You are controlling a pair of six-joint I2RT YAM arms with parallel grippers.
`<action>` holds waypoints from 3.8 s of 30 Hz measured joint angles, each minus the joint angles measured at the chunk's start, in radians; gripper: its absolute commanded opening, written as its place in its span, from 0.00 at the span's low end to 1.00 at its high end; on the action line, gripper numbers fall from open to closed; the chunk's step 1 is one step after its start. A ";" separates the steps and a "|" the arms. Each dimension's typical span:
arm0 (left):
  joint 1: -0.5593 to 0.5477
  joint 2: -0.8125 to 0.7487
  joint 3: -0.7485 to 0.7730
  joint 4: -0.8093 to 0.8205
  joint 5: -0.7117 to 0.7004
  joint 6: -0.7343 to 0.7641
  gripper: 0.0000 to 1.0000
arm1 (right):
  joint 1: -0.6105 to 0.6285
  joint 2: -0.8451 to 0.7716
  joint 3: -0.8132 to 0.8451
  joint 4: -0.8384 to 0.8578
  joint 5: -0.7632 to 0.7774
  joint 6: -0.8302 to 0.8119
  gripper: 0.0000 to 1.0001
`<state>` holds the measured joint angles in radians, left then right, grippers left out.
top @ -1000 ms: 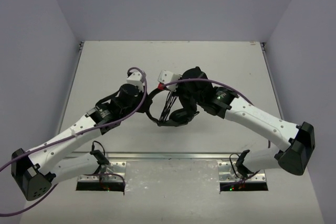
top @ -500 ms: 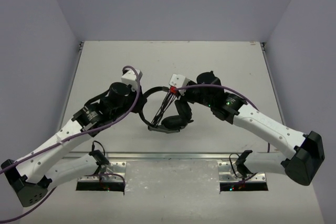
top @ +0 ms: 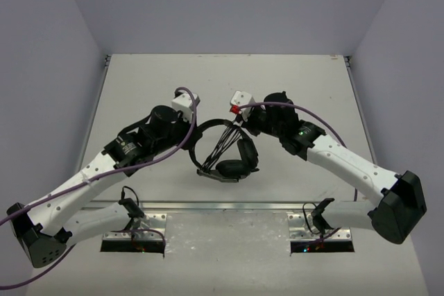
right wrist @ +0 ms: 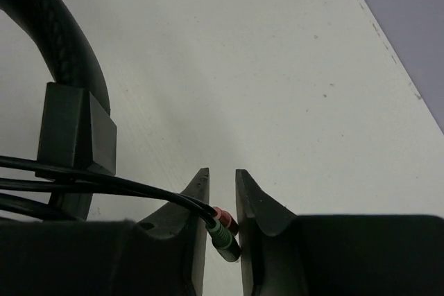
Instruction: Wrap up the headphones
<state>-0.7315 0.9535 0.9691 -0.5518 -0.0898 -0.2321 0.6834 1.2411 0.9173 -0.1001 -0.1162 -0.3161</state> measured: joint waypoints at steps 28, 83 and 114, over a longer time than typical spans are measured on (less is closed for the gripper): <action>0.127 0.203 0.177 -0.016 0.066 0.143 0.00 | -0.267 0.034 -0.084 0.011 -0.054 0.392 0.99; -0.054 1.081 0.573 0.188 -0.488 -0.473 0.00 | -0.425 -0.711 0.039 -0.740 0.037 0.902 0.99; -0.198 1.631 1.195 0.219 -0.494 -0.642 0.61 | -0.425 -0.907 -0.093 -0.793 -0.096 0.862 0.99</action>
<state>-0.9295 2.5843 2.1639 -0.3328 -0.5842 -0.8745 0.2584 0.3340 0.8246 -0.8932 -0.2123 0.5457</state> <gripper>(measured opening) 0.563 0.992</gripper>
